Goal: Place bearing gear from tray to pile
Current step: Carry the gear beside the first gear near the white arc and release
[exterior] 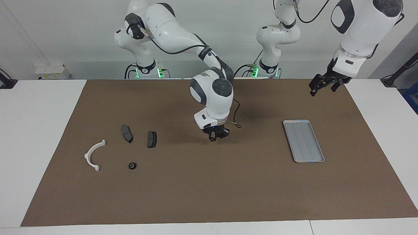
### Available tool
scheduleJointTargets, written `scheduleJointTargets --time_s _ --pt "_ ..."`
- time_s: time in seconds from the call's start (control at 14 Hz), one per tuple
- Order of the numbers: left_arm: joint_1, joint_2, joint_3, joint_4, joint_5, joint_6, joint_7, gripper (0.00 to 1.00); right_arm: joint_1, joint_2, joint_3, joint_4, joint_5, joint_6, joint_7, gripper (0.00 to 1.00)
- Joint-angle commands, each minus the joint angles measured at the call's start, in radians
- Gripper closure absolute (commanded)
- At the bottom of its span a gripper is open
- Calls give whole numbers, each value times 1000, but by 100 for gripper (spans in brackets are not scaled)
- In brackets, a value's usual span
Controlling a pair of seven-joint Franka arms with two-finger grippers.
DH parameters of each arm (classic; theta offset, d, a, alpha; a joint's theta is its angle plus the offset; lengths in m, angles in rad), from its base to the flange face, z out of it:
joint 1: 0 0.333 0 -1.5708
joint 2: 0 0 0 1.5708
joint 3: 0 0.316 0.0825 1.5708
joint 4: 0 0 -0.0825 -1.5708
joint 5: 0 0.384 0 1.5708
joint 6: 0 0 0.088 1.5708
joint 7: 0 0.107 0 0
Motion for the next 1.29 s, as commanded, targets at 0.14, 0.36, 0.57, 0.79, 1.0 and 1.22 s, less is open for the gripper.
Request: scheduleJointTargets --time_s 0.14,0.36,0.57,0.79,1.0,1.22 --pt "22 -20 -7 -20 -14 -1 12 0 -226 -170 20 -9 8 -185 -502 100" --pt "19 -20 -10 -20 -14 6 12 0 -386 -183 19 -23 7 -192 -813 100" --pt "16 -20 -9 -22 -14 -1 12 0 -501 -195 19 -99 4 -103 -1001 100" --pt "14 -20 -10 -22 -14 2 12 0 -587 -190 19 -241 4 96 -1111 100" --pt "13 -20 -9 -22 -14 2 12 0 -610 -175 19 -334 7 233 -1130 100" --pt "13 -20 -9 -22 -14 2 12 0 -630 -94 19 -334 5 328 -1142 100"
